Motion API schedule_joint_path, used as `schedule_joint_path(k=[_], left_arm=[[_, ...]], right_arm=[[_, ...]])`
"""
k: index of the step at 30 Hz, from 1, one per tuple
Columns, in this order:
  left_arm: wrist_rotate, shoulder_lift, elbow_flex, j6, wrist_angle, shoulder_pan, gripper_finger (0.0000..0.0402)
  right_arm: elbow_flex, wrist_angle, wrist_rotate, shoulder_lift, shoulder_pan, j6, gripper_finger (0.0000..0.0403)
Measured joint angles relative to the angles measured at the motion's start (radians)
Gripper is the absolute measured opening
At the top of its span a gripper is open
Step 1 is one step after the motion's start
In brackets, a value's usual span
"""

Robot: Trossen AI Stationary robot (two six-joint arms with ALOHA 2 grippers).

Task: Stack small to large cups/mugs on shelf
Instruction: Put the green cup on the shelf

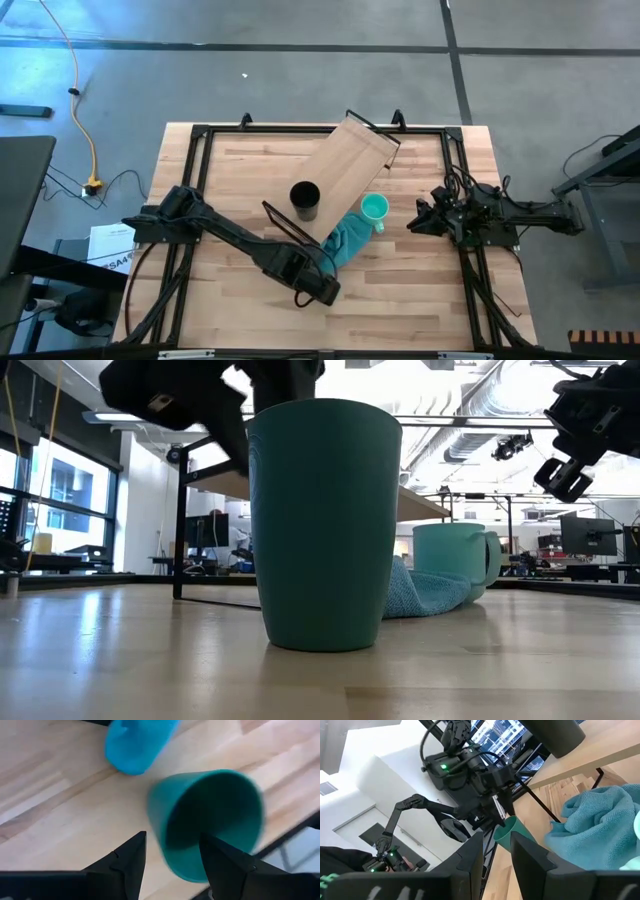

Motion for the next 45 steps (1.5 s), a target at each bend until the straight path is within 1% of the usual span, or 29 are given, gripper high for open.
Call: schedule_joint_path(k=[4,20,27,32,37,45], left_arm=[[0.015,0.011,-0.001,0.0,0.011,0.0,0.0172],[0.02,0.009,0.0,0.016,0.016,-0.002,0.0172],[0.099,0.008,0.025,0.166,0.015,-0.007,0.0172],[0.115,0.008,0.038,0.227,0.01,-0.018,0.0172],[0.183,0.008,0.038,0.29,0.019,-0.018,0.0172],[0.187,0.008,0.038,0.401,0.055,-0.015,0.0172]], right_arm=[[0.0,0.0,0.0,0.0,0.0,0.0,0.0089],[0.0,0.0,0.0,0.0,0.0,0.0,0.0089],[0.0,-0.001,0.0,0.0,0.0,-0.019,0.0089],[0.0,-0.009,0.0,0.0,0.0,-0.022,0.0089],[0.0,-0.01,0.0,0.0,0.0,-0.027,0.0089],[0.0,-0.013,0.0,0.0,0.0,-0.045,0.0089]])
